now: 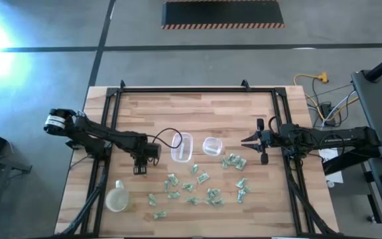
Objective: Pick and place items into bin
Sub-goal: Put the white stevia packet into the left transparent bin
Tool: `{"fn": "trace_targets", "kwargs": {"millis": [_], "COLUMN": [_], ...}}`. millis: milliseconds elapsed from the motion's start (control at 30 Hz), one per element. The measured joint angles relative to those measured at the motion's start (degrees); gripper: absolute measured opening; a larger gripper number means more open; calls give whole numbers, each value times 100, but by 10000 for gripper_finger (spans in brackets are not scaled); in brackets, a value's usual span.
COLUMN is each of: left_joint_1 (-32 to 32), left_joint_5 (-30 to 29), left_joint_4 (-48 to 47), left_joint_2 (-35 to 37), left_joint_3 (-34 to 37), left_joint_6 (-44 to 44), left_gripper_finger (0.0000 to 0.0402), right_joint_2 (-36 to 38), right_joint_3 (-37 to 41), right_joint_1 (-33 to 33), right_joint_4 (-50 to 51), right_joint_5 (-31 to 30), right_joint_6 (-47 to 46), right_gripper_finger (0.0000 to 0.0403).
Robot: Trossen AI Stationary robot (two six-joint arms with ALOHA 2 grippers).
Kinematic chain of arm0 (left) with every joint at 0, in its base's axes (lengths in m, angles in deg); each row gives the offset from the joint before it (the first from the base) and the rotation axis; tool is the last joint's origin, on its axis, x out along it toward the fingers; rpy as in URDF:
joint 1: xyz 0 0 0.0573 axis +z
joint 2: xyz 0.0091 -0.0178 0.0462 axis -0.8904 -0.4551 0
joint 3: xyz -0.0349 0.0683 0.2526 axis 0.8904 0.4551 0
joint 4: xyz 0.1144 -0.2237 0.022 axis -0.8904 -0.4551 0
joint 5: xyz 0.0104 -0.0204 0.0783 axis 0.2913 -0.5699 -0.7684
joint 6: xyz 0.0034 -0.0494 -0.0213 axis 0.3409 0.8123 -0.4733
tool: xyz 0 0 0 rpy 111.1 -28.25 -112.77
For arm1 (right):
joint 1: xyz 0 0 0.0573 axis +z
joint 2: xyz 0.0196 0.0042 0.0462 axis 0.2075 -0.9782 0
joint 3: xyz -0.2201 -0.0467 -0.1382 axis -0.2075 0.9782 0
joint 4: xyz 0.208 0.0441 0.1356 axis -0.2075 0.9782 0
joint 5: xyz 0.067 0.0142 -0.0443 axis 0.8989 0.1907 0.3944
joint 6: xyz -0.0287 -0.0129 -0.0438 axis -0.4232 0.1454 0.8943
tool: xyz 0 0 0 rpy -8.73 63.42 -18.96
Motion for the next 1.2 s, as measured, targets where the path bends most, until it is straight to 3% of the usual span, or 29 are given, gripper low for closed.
{"fn": "trace_targets", "kwargs": {"millis": [167, 400, 600, 833, 933, 1067, 1200], "left_joint_1": [0, 0, 4, 4, 2, 2, 11], "left_joint_5": [86, 343, 343, 311, -37, -942, -1458], "left_joint_4": [-8, -35, -64, -234, -235, 65, 1116], "left_joint_2": [0, 0, 0, 160, 231, 256, 223], "left_joint_3": [0, 0, -93, -725, -1051, -1454, -1569], "left_joint_6": [280, 285, 287, 241, 149, -209, -939], "left_gripper_finger": [95, 8, 1, 0, 0, 0, 0], "right_joint_2": [0, 0, 0, 0, 0, -2, -2], "right_joint_3": [0, 0, 0, 0, 0, 0, 0], "right_joint_1": [0, 0, 0, 0, 0, 2, 2], "right_joint_4": [0, 0, -1, -2, -2, -4, -9], "right_joint_5": [0, -2, -2, -4, -4, -6, -20], "right_joint_6": [0, 0, 1, 0, 0, 0, -24], "right_gripper_finger": [61, 61, 61, 61, 61, 61, 61]}}
